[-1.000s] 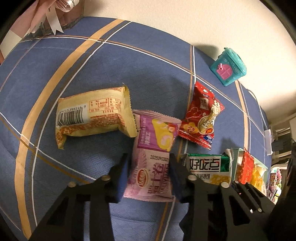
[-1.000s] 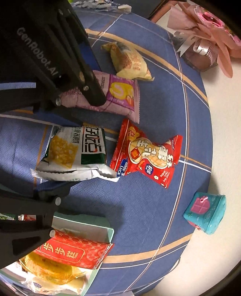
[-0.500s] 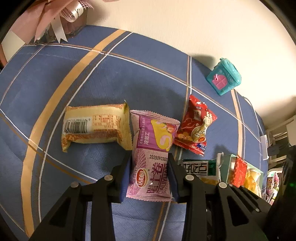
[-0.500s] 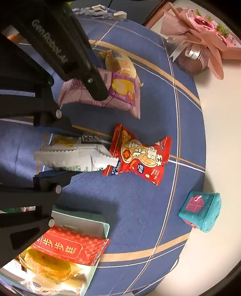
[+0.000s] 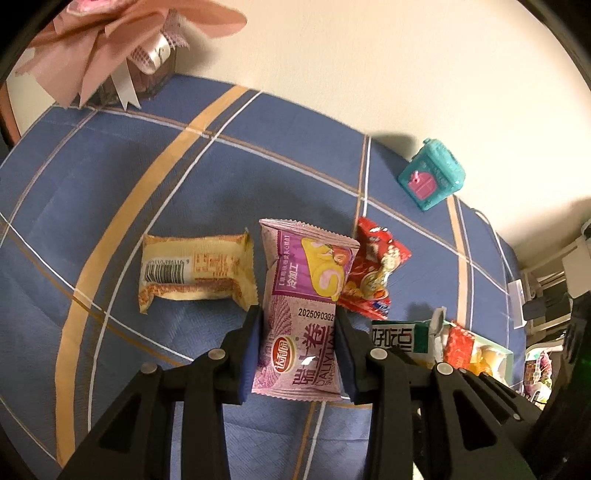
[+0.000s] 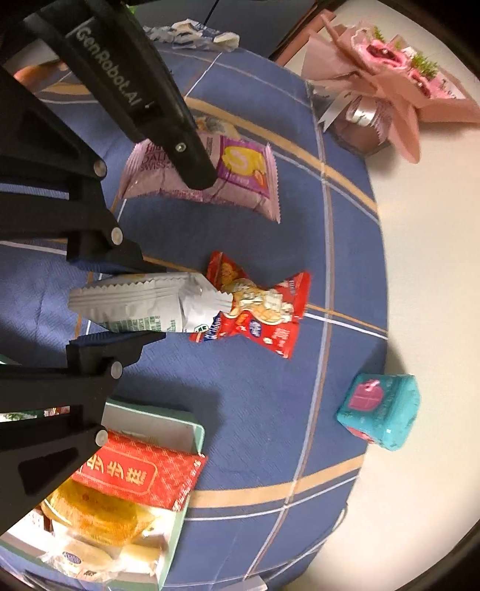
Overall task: Organize snacks
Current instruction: 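Lift both packs and carry them over the white tray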
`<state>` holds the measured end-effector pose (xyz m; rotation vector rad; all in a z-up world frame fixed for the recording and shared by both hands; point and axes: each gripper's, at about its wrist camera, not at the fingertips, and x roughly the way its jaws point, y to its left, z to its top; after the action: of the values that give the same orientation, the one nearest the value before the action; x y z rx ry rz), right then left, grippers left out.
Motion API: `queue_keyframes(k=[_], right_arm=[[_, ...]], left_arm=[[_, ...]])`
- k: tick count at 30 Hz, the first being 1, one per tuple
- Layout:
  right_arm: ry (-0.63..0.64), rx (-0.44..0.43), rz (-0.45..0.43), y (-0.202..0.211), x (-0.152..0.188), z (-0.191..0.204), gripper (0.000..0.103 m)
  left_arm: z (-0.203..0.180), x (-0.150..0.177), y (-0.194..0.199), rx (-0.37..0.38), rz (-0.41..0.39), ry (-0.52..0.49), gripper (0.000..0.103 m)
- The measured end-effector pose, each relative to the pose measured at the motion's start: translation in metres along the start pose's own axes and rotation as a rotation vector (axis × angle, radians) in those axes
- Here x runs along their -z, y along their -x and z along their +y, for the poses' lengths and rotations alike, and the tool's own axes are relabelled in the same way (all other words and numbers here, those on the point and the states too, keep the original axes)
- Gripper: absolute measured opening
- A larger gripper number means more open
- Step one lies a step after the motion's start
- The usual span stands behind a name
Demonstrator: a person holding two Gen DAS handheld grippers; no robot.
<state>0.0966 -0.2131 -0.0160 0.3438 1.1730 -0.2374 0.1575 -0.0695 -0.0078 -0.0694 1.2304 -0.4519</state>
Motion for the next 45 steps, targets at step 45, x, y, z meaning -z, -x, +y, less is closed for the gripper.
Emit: queue_keyframes(k=[45], right_arm=[[-0.487,0.222,0.061,0.075,0.048,-0.23,0.028]], left_arm=[[-0.223,0.107,-0.031,0.07,0.163,-0.489,0.039]])
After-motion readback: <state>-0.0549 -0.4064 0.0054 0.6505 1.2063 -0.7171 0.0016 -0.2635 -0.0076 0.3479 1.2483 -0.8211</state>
